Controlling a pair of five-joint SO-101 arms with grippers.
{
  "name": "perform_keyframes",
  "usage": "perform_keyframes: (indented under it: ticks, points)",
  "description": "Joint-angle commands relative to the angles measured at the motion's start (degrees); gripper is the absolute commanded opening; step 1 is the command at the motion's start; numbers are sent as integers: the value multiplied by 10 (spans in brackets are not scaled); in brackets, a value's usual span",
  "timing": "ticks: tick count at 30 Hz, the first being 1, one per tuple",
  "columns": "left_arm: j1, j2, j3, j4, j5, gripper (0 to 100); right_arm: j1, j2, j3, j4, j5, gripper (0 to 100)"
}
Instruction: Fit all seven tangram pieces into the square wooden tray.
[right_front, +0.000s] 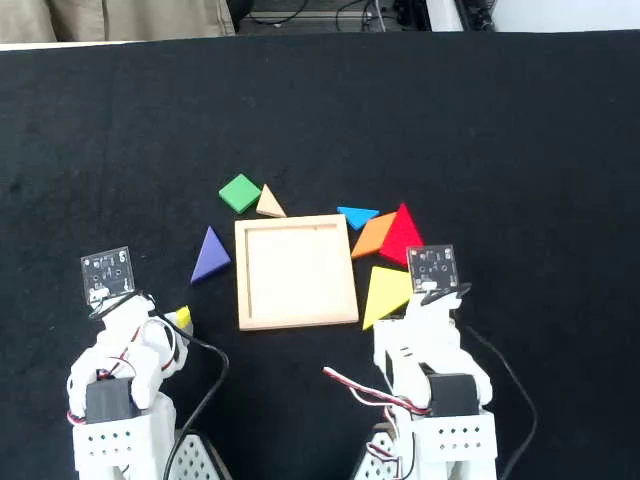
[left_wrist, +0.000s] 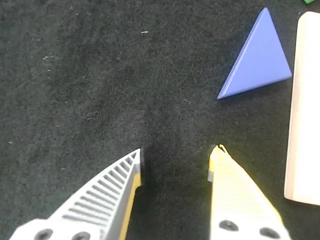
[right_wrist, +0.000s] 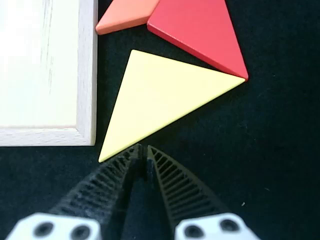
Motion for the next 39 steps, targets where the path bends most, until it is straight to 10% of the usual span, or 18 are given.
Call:
perform_keyframes:
  ticks: [1,39]
  points:
    - [6,-3,11,3,-1,221,-3,4,0,-11,4,11]
    - [95,-4,11,-85,4,221,-24,3,1,-97,4,11]
